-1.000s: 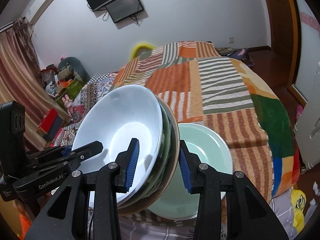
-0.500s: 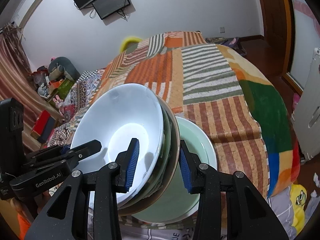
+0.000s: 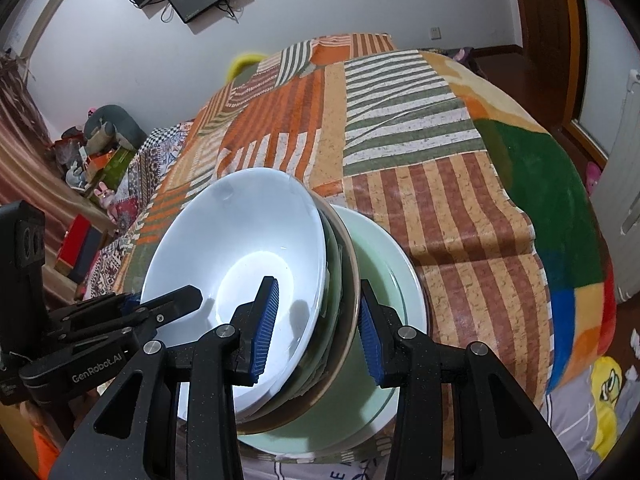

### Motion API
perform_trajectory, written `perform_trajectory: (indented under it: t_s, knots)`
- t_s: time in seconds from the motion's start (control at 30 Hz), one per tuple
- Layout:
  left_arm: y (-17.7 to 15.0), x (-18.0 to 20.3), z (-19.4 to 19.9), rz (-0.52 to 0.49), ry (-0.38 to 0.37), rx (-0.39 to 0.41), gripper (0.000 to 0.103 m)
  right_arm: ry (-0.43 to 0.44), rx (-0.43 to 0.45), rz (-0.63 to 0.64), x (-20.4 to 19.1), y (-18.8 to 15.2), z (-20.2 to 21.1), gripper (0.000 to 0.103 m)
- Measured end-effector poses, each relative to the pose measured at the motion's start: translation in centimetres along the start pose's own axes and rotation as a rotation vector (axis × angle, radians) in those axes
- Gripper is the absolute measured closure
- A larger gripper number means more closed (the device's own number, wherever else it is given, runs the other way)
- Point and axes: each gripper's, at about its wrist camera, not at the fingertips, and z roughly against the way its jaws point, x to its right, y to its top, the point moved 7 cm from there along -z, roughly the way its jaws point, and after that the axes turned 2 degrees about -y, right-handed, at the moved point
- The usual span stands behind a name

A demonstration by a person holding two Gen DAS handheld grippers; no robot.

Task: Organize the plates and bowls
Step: 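Carry the bowl stack over the mint green plate with both grippers, then lower the bowl stack onto the mint green plate and open both grippers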

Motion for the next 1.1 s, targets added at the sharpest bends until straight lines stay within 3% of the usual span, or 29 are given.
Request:
perform_trajectory:
  t_s: [0.3, 0.43, 0.57, 0.8, 1.1]
  knots:
    - [-0.6, 0.3, 0.0, -0.026, 0.027, 0.024, 0.074, 0.003, 0.002, 0.019, 0.0, -0.1, -0.3, 0.065]
    - [-0.6, 0.3, 1.8, -0.038, 0.051, 0.062, 0.070, -0.028, -0.005, 0.035, 0.0, -0.3, 0.1, 0.052]
    - [-0.3, 0.4, 4.5, -0.032, 0.061, 0.123, 0.064, -0.030, 0.020, 0.037, 0.0, -0.2, 1.6, 0.050]
    - [0.5, 2.5, 12.6, -0.070, 0.080, 0.338, 0.063, -0.038, 0.153, 0.132, -2.5, 0.9, 7.3, 0.050]
    - [0.0, 5.3, 24.6, -0.100, 0.065, 0.651, 0.034, 0.006, 0.412, 0.221, -6.6, 2.4, 17.3, 0.044]
